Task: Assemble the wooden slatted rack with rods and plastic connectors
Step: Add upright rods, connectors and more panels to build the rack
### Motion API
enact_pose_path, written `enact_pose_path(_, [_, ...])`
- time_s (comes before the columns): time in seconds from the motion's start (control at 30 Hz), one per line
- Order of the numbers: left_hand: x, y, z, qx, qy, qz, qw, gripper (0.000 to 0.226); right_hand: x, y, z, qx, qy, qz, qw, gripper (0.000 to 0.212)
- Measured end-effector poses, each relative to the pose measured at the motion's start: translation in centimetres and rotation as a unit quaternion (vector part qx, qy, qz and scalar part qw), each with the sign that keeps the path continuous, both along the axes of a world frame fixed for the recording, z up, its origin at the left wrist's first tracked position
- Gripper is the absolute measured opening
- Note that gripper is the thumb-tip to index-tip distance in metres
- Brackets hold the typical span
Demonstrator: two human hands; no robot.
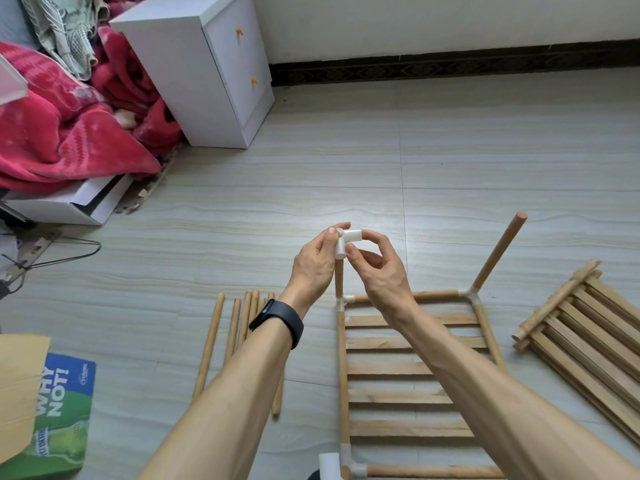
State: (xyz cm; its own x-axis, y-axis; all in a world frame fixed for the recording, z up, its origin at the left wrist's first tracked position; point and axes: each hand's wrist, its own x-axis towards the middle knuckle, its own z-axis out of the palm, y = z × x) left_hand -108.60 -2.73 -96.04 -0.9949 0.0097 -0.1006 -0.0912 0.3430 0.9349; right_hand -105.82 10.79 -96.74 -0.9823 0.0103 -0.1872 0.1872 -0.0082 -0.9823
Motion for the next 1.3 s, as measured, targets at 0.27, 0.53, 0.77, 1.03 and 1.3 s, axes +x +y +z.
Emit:
enact_pose_path(0.27, [2.2, -1.7, 0.3, 0.009, -0.043, -0.006, 0.999, 0.051, 4.3, 2.5, -2.7, 0.129, -0.058, 0.077, 0.987, 0.053])
enact_pose_path(0.53, [17.0, -11.8, -10.2, -0.281, -0.239, -0.056, 0.928, 0.03, 18.7, 7.6, -14.3, 0.502, -0.116, 0.409, 0.753, 0.066])
enact_pose_path(0.77, [26.4, -14.0, -14.0, -0.421, -0.375, -0.15, 0.812, 0.027, 19.4, 6.7, -15.6, 0.608, 0.013, 0.42, 0.673, 0.059])
enact_pose_path(1.03, [27.4, -12.4, -14.8, -0.441, -0.346, -0.252, 0.789, 0.049, 17.2, 6.0, -17.5, 0.555, 0.012, 0.377, 0.741, 0.043])
enact_pose_path(1.3, [26.7, -10.4, -15.1, -0.487, -0.345, -0.348, 0.722, 0.046, 18.3, 7.1, -17.6, 0.564, -0.018, 0.401, 0.722, 0.065])
